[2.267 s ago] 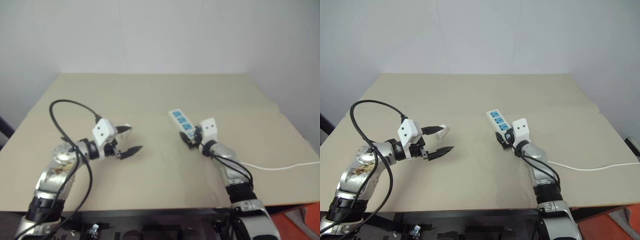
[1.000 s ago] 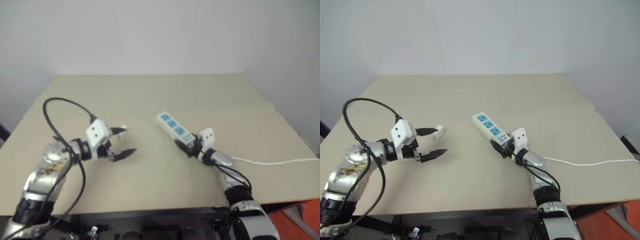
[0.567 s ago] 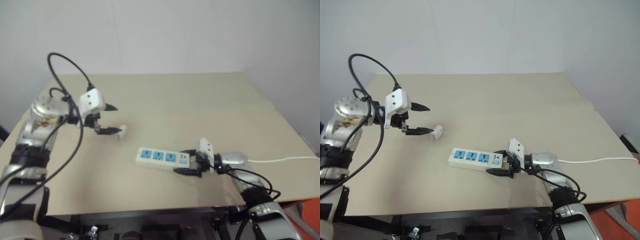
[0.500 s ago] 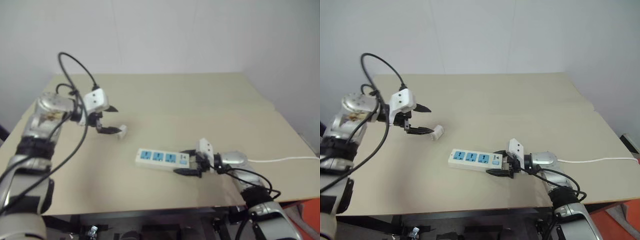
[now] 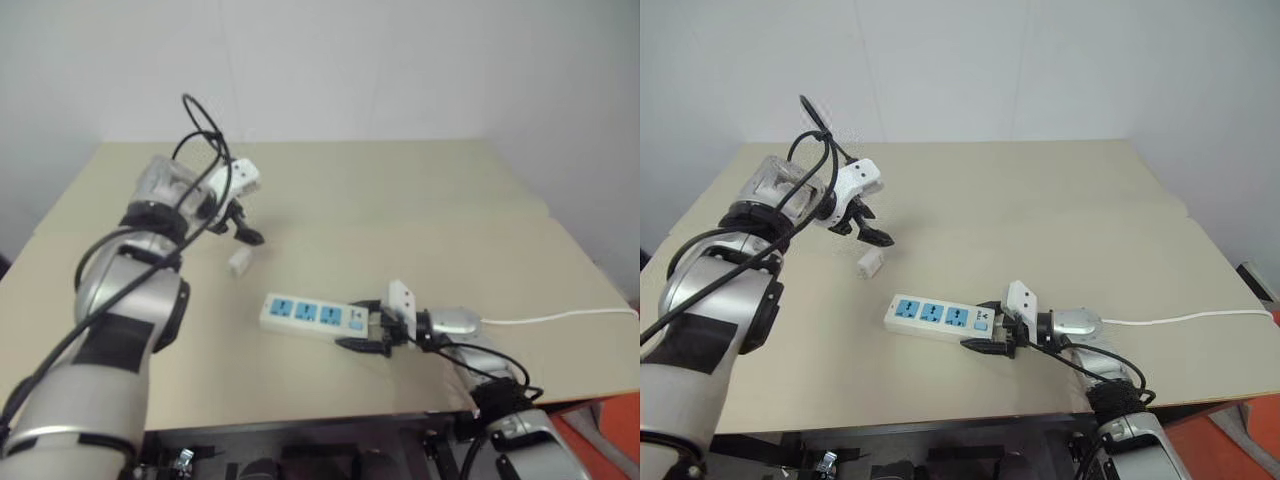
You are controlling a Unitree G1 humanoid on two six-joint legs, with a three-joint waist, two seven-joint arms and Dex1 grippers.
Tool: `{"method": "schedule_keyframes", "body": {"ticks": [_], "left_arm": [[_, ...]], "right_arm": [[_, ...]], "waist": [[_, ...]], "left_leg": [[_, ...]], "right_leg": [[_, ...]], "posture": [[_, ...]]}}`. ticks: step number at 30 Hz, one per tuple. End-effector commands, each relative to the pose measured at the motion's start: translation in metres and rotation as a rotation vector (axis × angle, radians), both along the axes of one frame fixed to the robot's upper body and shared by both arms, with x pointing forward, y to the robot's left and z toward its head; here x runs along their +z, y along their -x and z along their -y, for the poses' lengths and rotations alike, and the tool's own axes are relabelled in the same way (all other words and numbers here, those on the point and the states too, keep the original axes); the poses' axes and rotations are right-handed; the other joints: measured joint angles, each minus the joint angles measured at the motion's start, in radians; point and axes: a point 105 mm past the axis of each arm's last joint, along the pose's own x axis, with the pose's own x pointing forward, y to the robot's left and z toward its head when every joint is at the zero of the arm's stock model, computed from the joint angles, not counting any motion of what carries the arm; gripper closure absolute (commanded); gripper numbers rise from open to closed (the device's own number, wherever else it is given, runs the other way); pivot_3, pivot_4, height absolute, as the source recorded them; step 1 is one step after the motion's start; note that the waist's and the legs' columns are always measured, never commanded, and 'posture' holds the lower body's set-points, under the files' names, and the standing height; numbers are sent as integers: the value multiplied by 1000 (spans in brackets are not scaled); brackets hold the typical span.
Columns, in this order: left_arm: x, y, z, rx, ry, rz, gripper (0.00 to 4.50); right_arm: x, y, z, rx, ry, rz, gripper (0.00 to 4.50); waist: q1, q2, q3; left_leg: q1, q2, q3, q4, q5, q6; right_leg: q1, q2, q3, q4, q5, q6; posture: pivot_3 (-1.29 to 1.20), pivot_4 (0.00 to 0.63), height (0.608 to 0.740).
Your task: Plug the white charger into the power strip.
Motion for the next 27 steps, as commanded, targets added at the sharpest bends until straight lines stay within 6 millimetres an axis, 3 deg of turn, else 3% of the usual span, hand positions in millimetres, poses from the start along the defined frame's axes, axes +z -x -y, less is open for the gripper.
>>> {"method": "schedule_keyframes", "body": {"ticks": [1, 12, 27], "left_arm": [[13, -1, 0, 94, -25, -6, 0], [-12, -5, 6, 201, -18, -26, 0], [-43, 0, -1, 328, -20, -100, 0]], "right_arm": [[2, 4, -3, 2, -2, 6, 1074], [1, 7, -4, -14, -10, -8, 1074], [-4, 12, -7, -32, -17, -27, 1074]], "waist": [[2, 0, 0], [2, 0, 0], [2, -1, 0]], "left_leg": [[0, 0, 0, 0, 0, 0], [0, 0, 0, 0, 0, 0], [1, 0, 0, 0, 0, 0]], "right_leg": [[0, 0, 0, 0, 0, 0], [0, 0, 0, 0, 0, 0], [1, 0, 0, 1, 0, 0]], "posture": [[0, 150, 740], [0, 150, 740], [0, 150, 740]]}}
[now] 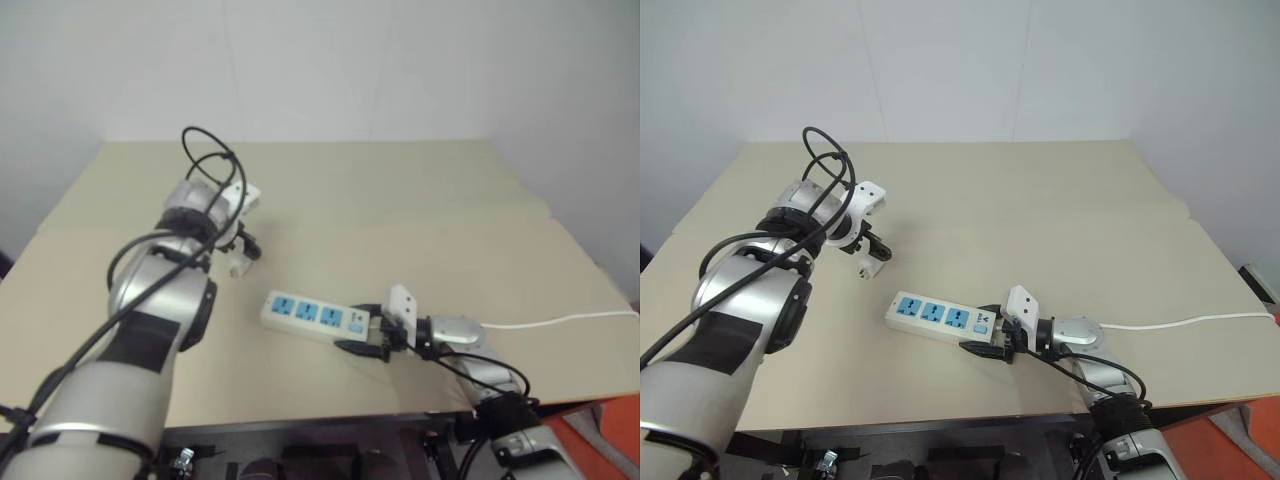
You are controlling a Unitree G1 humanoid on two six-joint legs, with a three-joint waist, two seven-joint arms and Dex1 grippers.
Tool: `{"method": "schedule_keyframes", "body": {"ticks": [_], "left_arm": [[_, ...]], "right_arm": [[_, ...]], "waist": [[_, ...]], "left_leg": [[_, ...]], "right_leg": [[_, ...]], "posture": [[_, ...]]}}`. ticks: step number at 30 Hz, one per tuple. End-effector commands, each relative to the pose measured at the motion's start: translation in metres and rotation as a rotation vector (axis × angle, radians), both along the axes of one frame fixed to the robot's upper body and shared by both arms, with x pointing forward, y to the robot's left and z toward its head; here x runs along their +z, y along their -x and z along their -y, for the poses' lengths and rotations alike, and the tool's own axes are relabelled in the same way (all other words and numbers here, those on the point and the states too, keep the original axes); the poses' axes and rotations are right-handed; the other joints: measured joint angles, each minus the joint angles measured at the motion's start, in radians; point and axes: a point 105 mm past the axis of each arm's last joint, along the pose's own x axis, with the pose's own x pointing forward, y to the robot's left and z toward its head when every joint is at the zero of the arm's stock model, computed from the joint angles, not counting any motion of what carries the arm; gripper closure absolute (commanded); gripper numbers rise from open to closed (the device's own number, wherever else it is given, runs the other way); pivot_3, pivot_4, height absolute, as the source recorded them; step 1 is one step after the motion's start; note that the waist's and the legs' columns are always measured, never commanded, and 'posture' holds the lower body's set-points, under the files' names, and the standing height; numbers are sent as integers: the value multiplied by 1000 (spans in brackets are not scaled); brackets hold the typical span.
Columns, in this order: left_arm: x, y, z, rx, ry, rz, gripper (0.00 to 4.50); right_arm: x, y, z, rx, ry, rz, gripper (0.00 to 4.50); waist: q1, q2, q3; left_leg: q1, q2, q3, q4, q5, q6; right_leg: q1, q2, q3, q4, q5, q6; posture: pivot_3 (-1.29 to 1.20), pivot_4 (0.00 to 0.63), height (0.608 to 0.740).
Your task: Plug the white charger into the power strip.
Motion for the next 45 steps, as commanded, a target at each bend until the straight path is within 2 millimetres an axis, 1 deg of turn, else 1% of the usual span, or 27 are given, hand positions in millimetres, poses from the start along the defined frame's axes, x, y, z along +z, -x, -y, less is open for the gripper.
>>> {"method": "schedule_keyframes", "body": {"ticks": [1, 9, 12, 21, 23, 27, 30, 31, 33, 34, 36, 37, 40, 43, 45], "left_arm": [[-6, -2, -1, 47, 9, 17, 0], [-7, -7, 2, 80, 19, 63, 0], [-10, -6, 6, 67, 20, 55, 578], [-14, -5, 8, 47, 7, 34, 3446], [-13, -5, 6, 39, -3, 36, 3490], [-11, -8, 0, -78, -85, 69, 3490], [1, -5, -3, -218, -74, 72, 3490], [10, -2, -10, -285, -91, 73, 3490], [19, 2, -20, -359, -127, 69, 3490], [24, 4, -29, -405, -189, 63, 3490], [29, 11, -41, -454, -242, 21, 3490], [30, 16, -47, -510, -283, -3, 3490], [28, 30, -57, -638, -317, -78, 3490], [17, 37, -58, -730, -324, -116, 3490], [8, 43, -53, -789, -286, -138, 3490]], "right_arm": [[-3, 5, -6, 20, -6, -16, 1074], [-4, 8, -6, 2, -18, -19, 1074], [-4, 9, -4, -11, -19, -21, 1074], [-6, 11, -1, -31, -14, -25, 1074], [-6, 11, -1, -34, -11, -25, 1074], [-8, 10, -2, -36, -8, -27, 1074], [-9, 10, -4, -38, -8, -32, 1074], [-10, 12, -5, -33, -8, -37, 1074], [-11, 13, -5, -26, -8, -42, 1074], [-12, 14, -6, -24, -8, -45, 1074], [-12, 14, -7, -22, -7, -48, 1074], [-12, 13, -7, -20, -7, -49, 1074], [-12, 13, -7, -17, -6, -52, 1074], [-13, 13, -7, -14, -3, -53, 1074], [-13, 13, -7, -12, 0, -54, 1074]], "waist": [[-1, 0, 0], [1, 0, 0], [2, 0, 0], [2, 0, 0], [2, 0, 0], [1, 0, 0], [0, 0, 0], [0, 0, 0], [-1, 0, 0], [-1, 0, 0], [0, 0, 0], [1, 0, 0], [4, 0, 0], [5, 0, 0], [4, 0, 0]], "left_leg": [[0, 0, 0, 0, 0, 0], [0, 0, 0, 0, 0, 0], [0, 0, 0, 0, 0, 0], [0, 0, 1, 0, 0, -1], [0, 0, 1, 0, 0, -1], [1, 0, 2, 0, 0, -1], [1, 0, 3, 0, 1, -1], [1, 0, 4, 0, 1, -1], [0, 0, 5, 0, 1, -1], [1, 0, 5, 0, 1, -1], [0, 0, 5, 0, 1, -1], [0, 0, 5, 0, 1, -1], [0, 0, 6, 0, 1, -1], [1, 0, 5, 1, 1, -1], [2, 0, 5, 1, 1, -1]], "right_leg": [[0, 0, 0, 0, 0, 0], [0, 0, 0, 1, 0, 0], [0, 0, 0, 1, 0, 0], [0, 0, 0, 1, 0, 0], [0, 0, 0, 1, 0, 0], [0, 0, 0, 1, 0, 0], [0, 0, 0, 0, 0, 0], [0, 0, 0, 0, 0, 0], [0, 0, 0, 0, 0, 0], [0, 0, 0, 0, 0, 0], [0, 0, 0, 0, 0, 0], [1, 0, 0, 0, 0, 0], [1, 0, 0, 0, 0, 0], [1, 0, 0, 0, 0, 0], [1, 0, 0, 0, 0, 0]], "posture": [[0, 150, 740], [0, 150, 740], [0, 150, 740], [0, 150, 740], [0, 150, 740], [0, 150, 740], [0, 150, 740], [0, 150, 740], [0, 150, 740], [0, 150, 740], [0, 150, 740], [0, 150, 740], [0, 150, 740], [0, 150, 740], [0, 150, 740]]}}
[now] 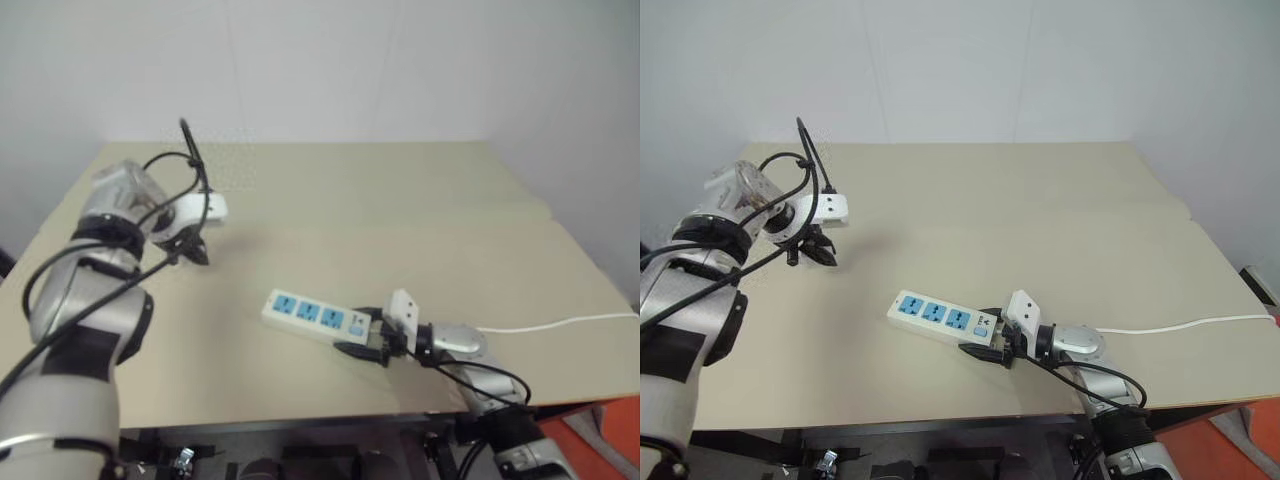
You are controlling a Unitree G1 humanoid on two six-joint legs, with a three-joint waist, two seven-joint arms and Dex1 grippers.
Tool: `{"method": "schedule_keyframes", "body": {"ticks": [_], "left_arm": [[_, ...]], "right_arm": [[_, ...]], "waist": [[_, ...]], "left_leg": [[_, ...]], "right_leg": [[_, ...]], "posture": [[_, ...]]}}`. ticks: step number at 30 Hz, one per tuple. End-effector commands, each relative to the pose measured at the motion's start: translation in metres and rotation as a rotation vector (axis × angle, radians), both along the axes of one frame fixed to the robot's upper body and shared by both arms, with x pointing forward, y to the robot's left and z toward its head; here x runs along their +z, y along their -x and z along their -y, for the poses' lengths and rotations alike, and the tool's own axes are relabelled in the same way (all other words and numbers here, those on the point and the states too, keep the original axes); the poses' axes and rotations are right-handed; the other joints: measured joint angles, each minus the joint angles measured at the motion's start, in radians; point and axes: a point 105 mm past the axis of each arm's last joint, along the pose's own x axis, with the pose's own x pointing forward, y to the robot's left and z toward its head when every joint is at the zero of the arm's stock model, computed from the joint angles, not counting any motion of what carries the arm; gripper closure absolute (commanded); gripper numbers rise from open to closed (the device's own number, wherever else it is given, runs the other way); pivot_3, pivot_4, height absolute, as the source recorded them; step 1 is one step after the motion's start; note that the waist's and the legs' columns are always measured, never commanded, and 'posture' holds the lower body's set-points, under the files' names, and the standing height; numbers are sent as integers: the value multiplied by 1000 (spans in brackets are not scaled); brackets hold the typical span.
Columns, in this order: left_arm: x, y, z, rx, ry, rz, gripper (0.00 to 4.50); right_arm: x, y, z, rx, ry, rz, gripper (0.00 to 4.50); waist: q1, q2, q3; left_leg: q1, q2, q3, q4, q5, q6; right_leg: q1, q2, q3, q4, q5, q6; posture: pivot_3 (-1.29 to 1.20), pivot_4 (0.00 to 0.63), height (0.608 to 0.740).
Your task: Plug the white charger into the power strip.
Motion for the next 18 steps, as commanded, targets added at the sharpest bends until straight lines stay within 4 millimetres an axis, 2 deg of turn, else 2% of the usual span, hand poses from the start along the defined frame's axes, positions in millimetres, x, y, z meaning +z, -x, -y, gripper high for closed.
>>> {"method": "schedule_keyframes", "body": {"ticks": [1, 5, 13, 14, 18], "left_arm": [[-8, 9, 8, -103, 16, -52, 3490], [-22, 19, 11, -178, 33, -105, 3490], [-32, 21, 21, -209, 73, -78, 3490], [-34, 23, 19, -217, 55, -80, 2743], [-38, 30, 15, -228, 36, -102, 1560]], "right_arm": [[-8, 6, -6, 35, 16, -35, 1074], [-9, 7, -5, 33, 25, -35, 1074], [-10, 8, -1, 26, 36, -37, 1074], [-10, 9, -2, 27, 37, -37, 1074], [-11, 10, -3, 30, 38, -39, 1074]], "waist": [[-2, 0, 0], [-4, 0, 0], [0, 0, 0], [-1, 0, 0], [-1, 0, 0]], "left_leg": [[0, 0, -1, 0, 0, 0], [-1, 0, -2, 0, 0, 0], [0, 0, -4, 1, 0, 1], [0, 0, -4, 1, -1, 1], [0, 0, -4, 1, -1, 1]], "right_leg": [[0, 0, 0, 0, 0, 0], [-1, 0, 0, 1, 0, 0], [0, 0, 0, 1, 0, 0], [0, 0, 0, 1, 0, 0], [0, 0, 1, 1, 0, 0]], "posture": [[0, 150, 740], [0, 150, 740], [0, 150, 740], [0, 150, 740], [0, 150, 740]]}}
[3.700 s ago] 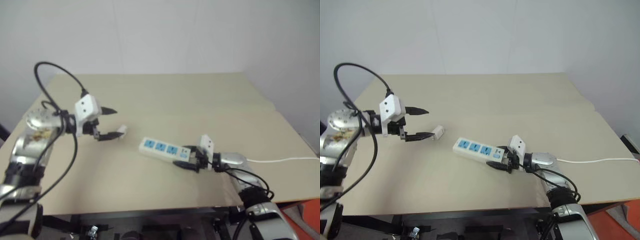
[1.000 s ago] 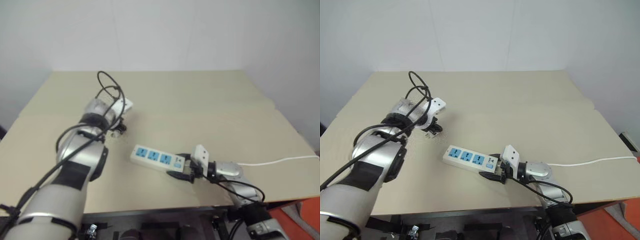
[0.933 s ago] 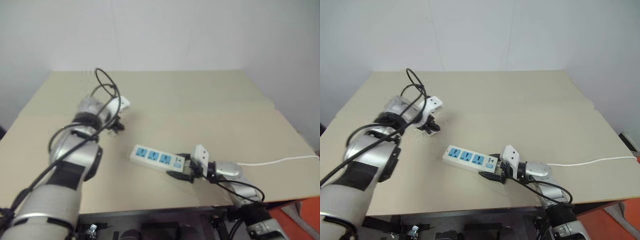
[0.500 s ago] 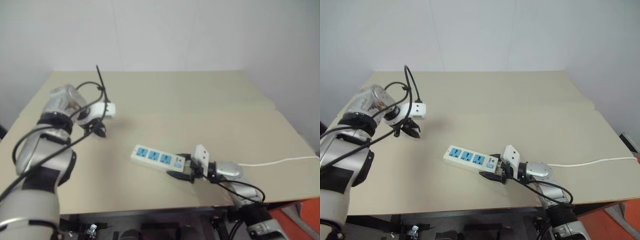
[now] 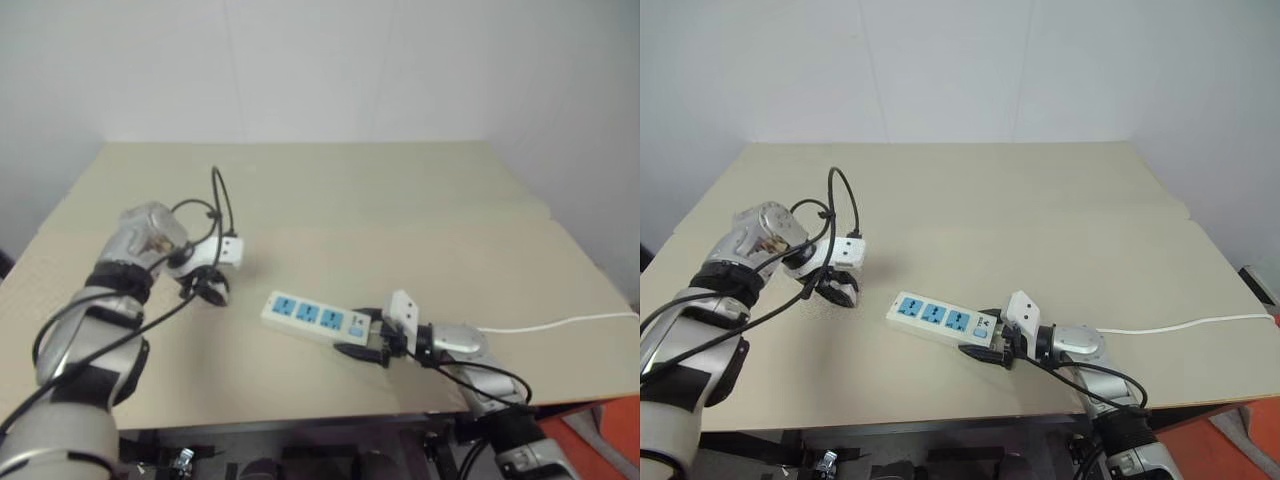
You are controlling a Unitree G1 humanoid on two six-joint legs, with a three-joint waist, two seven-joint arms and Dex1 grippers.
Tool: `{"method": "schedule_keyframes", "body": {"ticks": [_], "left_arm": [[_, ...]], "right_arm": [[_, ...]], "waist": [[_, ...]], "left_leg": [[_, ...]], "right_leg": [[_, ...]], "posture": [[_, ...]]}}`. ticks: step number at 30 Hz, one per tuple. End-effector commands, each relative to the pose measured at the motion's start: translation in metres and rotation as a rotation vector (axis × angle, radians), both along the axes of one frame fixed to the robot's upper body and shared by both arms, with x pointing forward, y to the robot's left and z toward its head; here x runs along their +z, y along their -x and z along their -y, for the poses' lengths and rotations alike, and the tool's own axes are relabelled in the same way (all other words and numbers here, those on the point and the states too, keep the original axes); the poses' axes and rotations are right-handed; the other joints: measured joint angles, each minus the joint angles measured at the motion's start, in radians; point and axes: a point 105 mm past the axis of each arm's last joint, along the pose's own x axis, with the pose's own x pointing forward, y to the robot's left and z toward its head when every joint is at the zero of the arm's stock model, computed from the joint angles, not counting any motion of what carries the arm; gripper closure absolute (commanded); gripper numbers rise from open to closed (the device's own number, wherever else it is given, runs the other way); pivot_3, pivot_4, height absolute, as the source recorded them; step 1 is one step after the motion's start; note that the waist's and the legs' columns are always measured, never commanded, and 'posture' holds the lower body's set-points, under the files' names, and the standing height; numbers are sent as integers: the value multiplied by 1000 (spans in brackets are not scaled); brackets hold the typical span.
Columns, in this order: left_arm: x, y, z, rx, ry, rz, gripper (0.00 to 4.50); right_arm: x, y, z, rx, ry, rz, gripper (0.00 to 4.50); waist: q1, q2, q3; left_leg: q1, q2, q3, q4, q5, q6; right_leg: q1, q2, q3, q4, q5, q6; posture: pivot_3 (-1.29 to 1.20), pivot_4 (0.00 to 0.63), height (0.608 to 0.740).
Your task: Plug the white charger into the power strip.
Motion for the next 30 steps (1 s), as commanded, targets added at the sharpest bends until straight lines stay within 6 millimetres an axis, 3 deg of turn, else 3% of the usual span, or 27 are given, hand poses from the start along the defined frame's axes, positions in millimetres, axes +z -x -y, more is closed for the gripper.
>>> {"method": "schedule_keyframes", "body": {"ticks": [1, 5, 13, 18, 23, 30], "left_arm": [[11, 2, -4, -7, -13, 28, 1270], [11, 2, -7, 6, -30, 40, 26], [27, -6, 2, 56, -41, 36, 26], [30, -18, 8, 140, -140, 68, 26], [35, -20, 22, 113, -185, 40, 26], [26, -21, 11, 114, -292, 20, 26]], "right_arm": [[-10, 7, -3, 23, 27, -42, 1074], [-11, 7, -4, 26, 30, -45, 1074], [-11, 7, -7, 38, 25, -51, 1074], [-10, 6, -6, 39, 30, -51, 1074], [-9, 7, -4, 38, 31, -55, 1074], [-9, 9, -2, 26, 27, -60, 1074]], "waist": [[1, 0, 0], [2, 0, 0], [1, 0, 0], [1, 0, 0], [-2, 0, 0], [-1, 0, 0]], "left_leg": [[0, 0, 0, 0, 0, 0], [1, 0, 0, 0, 0, 0], [1, 0, 0, 0, 0, 0], [1, 0, 0, 0, 0, 0], [1, 0, 0, 0, 0, 0], [1, 0, 0, 0, 0, 0]], "right_leg": [[0, 0, 0, 0, 0, 0], [0, 0, 0, -1, 0, 0], [0, 0, 0, 0, 0, 0], [1, 0, 0, -1, 0, 0], [0, 0, 0, 0, 0, 0], [0, 0, 0, -1, 0, 0]], "posture": [[0, 150, 740], [0, 150, 740], [0, 150, 740], [0, 150, 740], [0, 150, 740], [0, 150, 740]]}}
